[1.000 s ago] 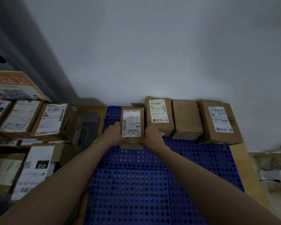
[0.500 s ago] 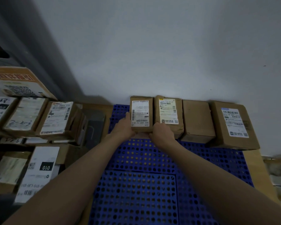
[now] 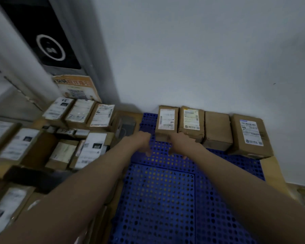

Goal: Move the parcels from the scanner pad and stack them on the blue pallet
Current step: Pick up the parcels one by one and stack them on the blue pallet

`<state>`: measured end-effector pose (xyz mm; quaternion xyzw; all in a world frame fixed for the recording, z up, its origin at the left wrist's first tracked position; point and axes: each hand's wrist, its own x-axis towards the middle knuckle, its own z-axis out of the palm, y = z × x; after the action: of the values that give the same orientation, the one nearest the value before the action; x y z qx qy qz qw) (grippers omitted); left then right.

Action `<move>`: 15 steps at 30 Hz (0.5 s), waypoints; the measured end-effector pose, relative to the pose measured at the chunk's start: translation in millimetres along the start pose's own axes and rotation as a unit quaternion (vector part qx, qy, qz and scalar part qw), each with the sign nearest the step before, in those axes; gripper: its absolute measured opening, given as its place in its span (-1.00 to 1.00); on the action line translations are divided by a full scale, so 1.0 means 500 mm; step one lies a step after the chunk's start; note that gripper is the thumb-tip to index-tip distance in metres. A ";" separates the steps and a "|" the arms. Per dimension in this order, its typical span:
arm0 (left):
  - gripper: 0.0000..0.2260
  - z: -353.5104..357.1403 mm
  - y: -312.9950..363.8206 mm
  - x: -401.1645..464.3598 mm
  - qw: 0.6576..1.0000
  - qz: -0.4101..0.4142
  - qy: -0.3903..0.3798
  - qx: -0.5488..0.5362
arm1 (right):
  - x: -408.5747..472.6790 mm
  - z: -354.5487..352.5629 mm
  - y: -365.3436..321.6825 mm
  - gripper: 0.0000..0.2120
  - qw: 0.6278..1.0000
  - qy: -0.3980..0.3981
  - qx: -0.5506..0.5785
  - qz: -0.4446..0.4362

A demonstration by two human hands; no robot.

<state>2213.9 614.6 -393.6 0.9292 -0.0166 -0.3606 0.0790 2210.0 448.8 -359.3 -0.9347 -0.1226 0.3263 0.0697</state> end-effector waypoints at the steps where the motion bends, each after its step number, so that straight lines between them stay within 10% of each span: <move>1: -0.38 0.003 -0.001 -0.033 1.000 0.005 -0.001 0.006 | -0.024 -0.001 -0.012 -0.55 1.000 -0.004 -0.007 -0.009; 15: -0.53 0.140 -0.092 -0.472 0.999 0.001 0.005 -0.052 | -0.297 0.126 -0.176 -0.58 0.995 -0.059 -0.015 -0.081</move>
<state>1991.1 671.1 -294.2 0.9256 0.0016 -0.3562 0.1280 2041.7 495.6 -301.7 -0.9016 -0.2069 0.3724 0.0743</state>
